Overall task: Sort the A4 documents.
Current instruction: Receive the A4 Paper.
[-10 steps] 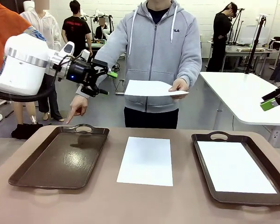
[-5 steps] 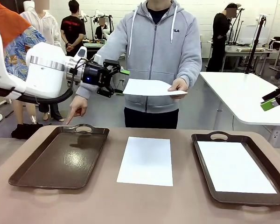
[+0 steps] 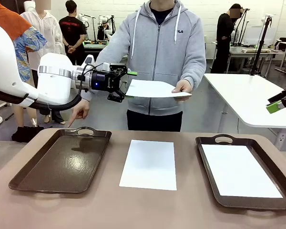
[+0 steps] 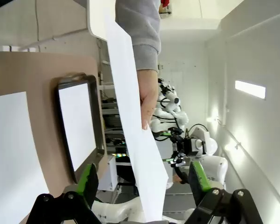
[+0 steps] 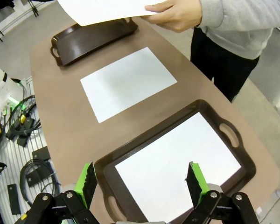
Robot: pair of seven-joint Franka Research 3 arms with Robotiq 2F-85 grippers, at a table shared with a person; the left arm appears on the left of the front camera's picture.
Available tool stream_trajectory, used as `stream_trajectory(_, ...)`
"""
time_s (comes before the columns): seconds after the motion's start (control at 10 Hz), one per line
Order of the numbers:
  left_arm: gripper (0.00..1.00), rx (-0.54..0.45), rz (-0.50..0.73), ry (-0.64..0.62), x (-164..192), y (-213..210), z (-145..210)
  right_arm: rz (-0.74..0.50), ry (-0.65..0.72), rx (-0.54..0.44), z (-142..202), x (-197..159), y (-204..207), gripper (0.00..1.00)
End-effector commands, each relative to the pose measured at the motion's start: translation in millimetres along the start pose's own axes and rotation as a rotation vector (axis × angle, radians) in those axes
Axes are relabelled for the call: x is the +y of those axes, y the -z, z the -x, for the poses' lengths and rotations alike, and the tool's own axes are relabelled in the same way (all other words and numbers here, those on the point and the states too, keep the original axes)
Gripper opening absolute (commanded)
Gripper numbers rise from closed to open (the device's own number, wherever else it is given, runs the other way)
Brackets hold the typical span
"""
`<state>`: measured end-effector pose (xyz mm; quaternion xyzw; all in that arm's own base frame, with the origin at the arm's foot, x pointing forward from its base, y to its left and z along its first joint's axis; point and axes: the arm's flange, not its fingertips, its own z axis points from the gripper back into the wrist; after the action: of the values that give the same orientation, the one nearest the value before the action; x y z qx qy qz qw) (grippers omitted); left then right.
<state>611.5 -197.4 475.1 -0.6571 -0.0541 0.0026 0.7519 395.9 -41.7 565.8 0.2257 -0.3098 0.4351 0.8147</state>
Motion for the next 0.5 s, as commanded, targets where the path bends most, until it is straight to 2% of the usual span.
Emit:
stream_trajectory(0.0,1.00,0.027,0.059,-0.051,2.9,-1.1,-14.5,-0.003,0.002,0.000,-0.1,0.6,1.1,1.00)
stream_trajectory(0.4,1.00,0.096,0.074,-0.107,7.5,7.0,-19.7,-0.003,0.002,0.000,-0.1,0.6,1.1,1.00)
